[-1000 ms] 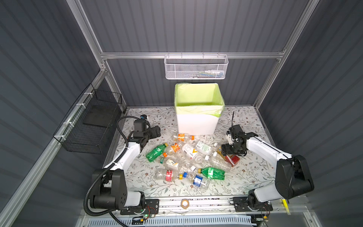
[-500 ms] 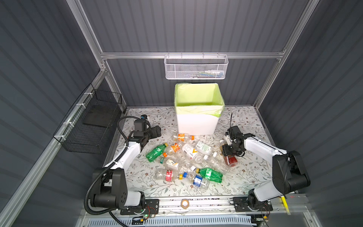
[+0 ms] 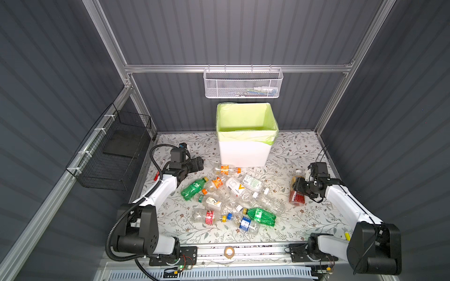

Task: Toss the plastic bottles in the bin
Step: 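Release the gold-label bottle over the bin while the left gripper reaches the pile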

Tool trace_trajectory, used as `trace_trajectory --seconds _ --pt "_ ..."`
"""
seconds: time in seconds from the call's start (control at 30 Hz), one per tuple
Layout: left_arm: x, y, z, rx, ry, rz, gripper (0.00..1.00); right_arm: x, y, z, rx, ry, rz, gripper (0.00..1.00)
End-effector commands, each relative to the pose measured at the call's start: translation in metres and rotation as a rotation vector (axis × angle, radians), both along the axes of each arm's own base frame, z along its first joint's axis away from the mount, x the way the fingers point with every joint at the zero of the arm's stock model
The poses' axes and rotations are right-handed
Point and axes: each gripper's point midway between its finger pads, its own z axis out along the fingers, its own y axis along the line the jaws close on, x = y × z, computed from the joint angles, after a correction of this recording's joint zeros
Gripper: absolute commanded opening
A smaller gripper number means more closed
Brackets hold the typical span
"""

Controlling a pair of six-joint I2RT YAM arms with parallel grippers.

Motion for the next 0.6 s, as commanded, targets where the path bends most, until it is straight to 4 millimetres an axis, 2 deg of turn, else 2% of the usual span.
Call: trace_trajectory --seconds 0.0,0.07,0.1,0.2,0.23,0.27,0.3,0.33,0.37,0.43,0.5,0.57 --pt "-0.004 -0.003 0.024 -0.018 -0.036 0.008 0.90 0.044 0.011 0.077 0.068 -0.182 0.017 0.59" --pt "-0.013 -0.002 0.031 -0.028 -0.046 0.019 0.90 0.079 0.019 0.153 0.080 -0.334 0.047 0.59" --pt "-0.019 -0.002 0.035 -0.040 -0.049 0.028 0.90 0.097 0.029 0.205 0.090 -0.434 0.079 0.59" --pt "-0.038 -0.005 0.043 -0.026 -0.038 0.044 0.89 0.130 0.066 0.350 0.154 -0.721 0.161 0.62" --pt "-0.044 -0.007 0.044 -0.012 -0.030 0.050 0.89 0.136 0.077 0.393 0.213 -0.814 0.169 0.67" --pt "-0.052 -0.008 0.043 -0.005 -0.013 0.059 0.89 0.140 0.093 0.432 0.306 -0.894 0.206 0.79" --pt "-0.060 -0.008 0.041 0.003 0.010 0.076 0.89 0.145 0.106 0.455 0.384 -0.933 0.228 0.94" --pt "-0.068 -0.007 0.038 0.007 0.035 0.092 0.89 0.152 0.116 0.463 0.432 -0.933 0.245 0.99" --pt "-0.076 -0.007 0.036 0.010 0.057 0.110 0.88 0.158 0.128 0.463 0.474 -0.911 0.285 0.99" --pt "-0.094 -0.005 0.032 -0.001 0.084 0.142 0.88 0.165 0.139 0.447 0.481 -0.842 0.305 0.99" --pt "-0.110 -0.001 0.029 -0.040 0.104 0.180 0.89 0.174 0.131 0.419 0.443 -0.793 0.262 0.99" --pt "-0.124 0.000 0.029 -0.083 0.124 0.206 0.88 0.177 0.113 0.399 0.441 -0.805 0.197 0.99"
